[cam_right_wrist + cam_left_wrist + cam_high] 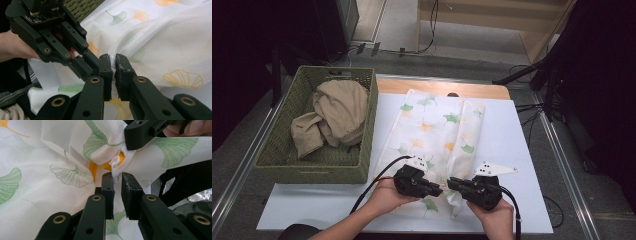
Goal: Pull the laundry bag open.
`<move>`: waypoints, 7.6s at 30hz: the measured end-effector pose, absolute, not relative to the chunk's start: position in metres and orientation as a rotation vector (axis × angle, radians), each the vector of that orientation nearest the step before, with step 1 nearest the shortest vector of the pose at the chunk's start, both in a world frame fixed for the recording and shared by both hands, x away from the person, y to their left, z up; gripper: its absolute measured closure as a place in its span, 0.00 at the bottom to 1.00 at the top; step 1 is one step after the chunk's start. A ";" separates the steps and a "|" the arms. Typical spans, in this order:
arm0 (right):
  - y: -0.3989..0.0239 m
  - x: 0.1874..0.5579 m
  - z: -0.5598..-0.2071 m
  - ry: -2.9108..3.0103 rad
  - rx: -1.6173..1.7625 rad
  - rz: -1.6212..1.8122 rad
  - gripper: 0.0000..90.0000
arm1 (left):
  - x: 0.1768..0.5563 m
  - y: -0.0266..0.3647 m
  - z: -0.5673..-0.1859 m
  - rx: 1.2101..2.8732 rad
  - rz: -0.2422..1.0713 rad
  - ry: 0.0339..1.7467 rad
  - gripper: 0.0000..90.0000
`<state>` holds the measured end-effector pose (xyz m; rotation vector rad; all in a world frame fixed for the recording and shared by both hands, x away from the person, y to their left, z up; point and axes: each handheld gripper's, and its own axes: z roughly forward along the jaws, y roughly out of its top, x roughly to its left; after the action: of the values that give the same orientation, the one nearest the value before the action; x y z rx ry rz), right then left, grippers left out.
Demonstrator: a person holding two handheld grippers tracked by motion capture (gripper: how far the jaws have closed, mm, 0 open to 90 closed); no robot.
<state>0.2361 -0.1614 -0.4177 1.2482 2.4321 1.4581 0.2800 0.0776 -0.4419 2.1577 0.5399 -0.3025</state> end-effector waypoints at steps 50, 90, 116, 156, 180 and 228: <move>-0.191 0.215 -0.408 2.330 1.344 1.479 0.95 | 0.287 0.062 -0.440 2.215 -0.232 0.636 1.00; -0.209 0.220 -0.423 2.347 1.422 1.401 0.95 | 0.295 0.025 -0.457 2.297 -0.242 0.631 1.00; -0.222 0.229 -0.435 2.350 1.492 1.254 0.95 | 0.302 0.006 -0.455 2.346 -0.225 0.608 1.00; -0.244 0.217 -0.420 2.249 1.521 1.408 0.95 | 0.301 0.014 -0.452 2.321 -0.261 0.633 1.00; -0.270 0.223 -0.428 2.177 1.615 1.361 0.95 | 0.307 0.046 -0.446 2.301 -0.274 0.678 1.00; -0.300 0.250 -0.451 2.110 1.701 1.205 0.95 | 0.287 0.112 -0.440 2.322 -0.187 0.771 1.00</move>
<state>0.2497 -0.3000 -0.4507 1.7014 2.1099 1.2053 0.2868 0.1121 -0.4401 2.3215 0.7712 -0.1874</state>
